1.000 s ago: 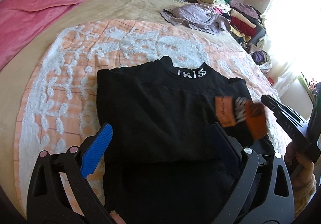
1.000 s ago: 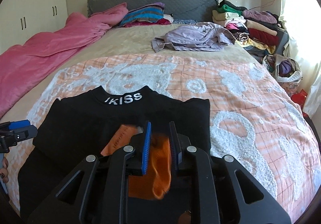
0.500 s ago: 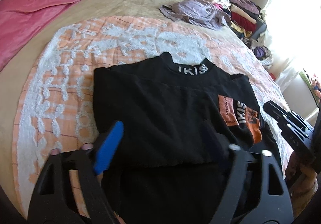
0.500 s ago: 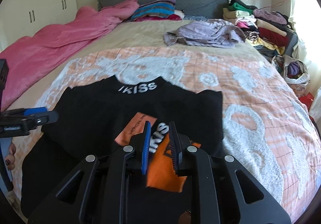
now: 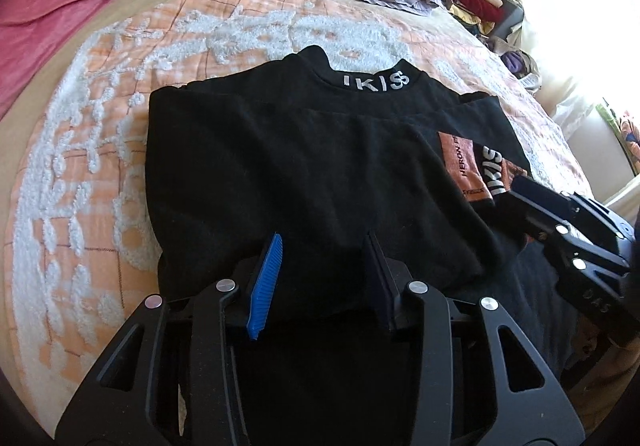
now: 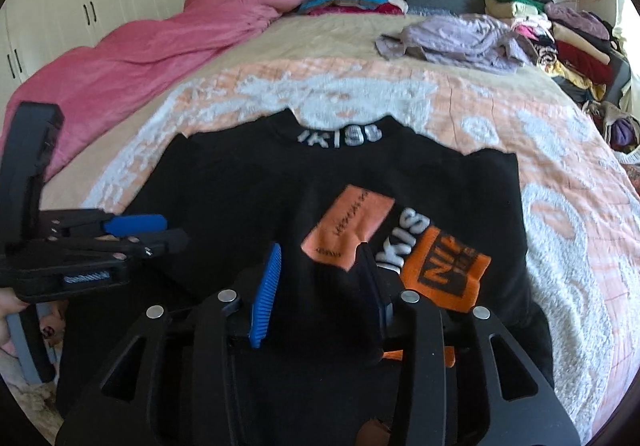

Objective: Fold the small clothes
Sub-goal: 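Lay the folded side flat and open the right gripper, then move both open grippers to the sweatshirt hem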

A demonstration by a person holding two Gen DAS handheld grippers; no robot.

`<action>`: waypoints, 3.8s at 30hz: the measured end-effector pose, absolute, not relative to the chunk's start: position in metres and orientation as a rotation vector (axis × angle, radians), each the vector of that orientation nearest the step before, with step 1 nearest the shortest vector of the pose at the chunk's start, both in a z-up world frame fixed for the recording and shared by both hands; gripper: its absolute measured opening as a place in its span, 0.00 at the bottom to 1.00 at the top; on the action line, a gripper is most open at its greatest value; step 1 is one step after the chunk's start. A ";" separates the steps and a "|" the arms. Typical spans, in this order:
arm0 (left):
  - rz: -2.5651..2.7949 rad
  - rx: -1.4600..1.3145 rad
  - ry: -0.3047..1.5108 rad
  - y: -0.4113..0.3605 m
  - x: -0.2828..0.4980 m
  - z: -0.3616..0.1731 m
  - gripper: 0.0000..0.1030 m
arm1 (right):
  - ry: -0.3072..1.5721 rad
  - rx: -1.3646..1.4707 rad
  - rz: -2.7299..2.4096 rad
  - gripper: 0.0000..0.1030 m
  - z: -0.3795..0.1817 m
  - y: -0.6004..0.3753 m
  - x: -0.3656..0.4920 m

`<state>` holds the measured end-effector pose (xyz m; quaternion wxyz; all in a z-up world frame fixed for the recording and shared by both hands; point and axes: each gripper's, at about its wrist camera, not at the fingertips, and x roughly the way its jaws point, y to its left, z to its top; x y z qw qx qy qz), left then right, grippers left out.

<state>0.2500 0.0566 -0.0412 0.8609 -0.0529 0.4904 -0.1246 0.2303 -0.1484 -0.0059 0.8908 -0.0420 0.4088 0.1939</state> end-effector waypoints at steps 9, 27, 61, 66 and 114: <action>-0.266 -0.119 1.021 0.057 0.246 -0.046 0.33 | 0.915 -0.028 0.283 0.48 -0.036 -0.174 0.235; -0.245 -0.129 0.978 0.059 0.230 -0.035 0.36 | 0.753 0.033 0.308 0.81 0.014 -0.186 0.187; -0.149 -0.181 0.843 0.090 0.172 0.024 0.91 | 0.634 0.075 0.231 0.94 0.062 -0.233 0.136; -0.122 -0.167 0.852 0.096 0.159 0.019 0.91 | 0.652 0.064 0.228 0.95 0.059 -0.238 0.127; -0.115 -0.220 1.011 0.137 0.050 -0.051 0.61 | 0.863 0.027 0.133 0.95 0.001 -0.290 0.053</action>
